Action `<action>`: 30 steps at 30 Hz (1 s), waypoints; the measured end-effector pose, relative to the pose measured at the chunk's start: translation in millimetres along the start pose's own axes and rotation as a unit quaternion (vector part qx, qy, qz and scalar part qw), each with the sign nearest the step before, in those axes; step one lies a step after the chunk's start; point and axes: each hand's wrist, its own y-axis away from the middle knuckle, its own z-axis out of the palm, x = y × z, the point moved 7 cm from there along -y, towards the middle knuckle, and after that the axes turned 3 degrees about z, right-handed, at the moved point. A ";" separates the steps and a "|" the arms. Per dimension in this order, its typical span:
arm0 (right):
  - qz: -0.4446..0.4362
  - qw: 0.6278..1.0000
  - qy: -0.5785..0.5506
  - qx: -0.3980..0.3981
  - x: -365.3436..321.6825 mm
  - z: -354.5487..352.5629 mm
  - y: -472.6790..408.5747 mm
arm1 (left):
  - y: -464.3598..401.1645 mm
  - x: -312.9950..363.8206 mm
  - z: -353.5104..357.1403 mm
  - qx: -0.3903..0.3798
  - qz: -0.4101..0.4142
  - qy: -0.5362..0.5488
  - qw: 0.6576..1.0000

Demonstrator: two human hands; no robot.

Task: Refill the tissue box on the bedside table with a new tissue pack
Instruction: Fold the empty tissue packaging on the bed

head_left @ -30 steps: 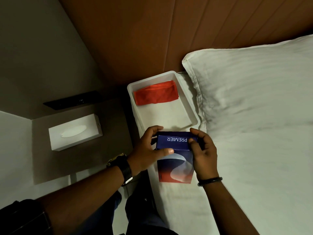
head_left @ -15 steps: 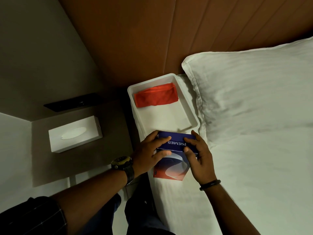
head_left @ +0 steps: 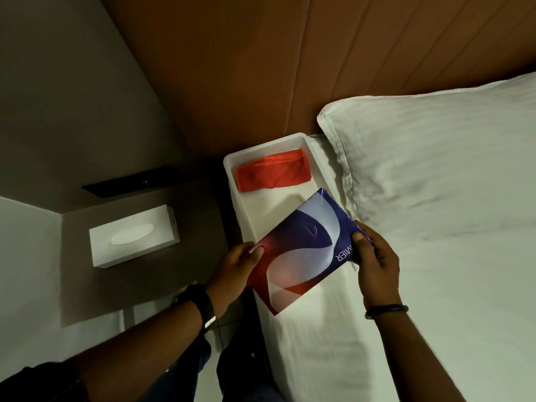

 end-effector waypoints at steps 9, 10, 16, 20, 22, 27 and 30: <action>0.077 0.992 -0.076 0.063 25.1 25.9 -39.0 | -21.2 27.5 -8.4 0.125 0.007 0.151 0.981; 0.079 0.992 -0.066 0.068 26.2 28.5 -45.8 | -26.6 33.3 -8.5 0.131 0.013 0.134 0.982; 0.030 0.988 0.131 0.074 23.0 31.0 -78.7 | -50.9 34.9 -3.9 0.132 0.010 0.066 0.989; 0.023 0.981 0.185 0.045 29.7 36.3 -85.4 | -59.0 24.4 -5.3 0.131 0.012 0.073 0.989; 0.005 0.975 0.218 0.038 32.6 39.2 -91.5 | -65.3 20.8 -5.9 0.132 0.005 0.065 0.989; -0.009 0.923 0.380 0.064 41.1 40.8 -95.0 | -79.3 5.4 -6.8 0.145 -0.036 0.010 0.989; -0.013 0.906 0.420 0.059 42.9 41.3 -94.6 | -87.9 0.9 -6.0 0.146 -0.046 -0.026 0.988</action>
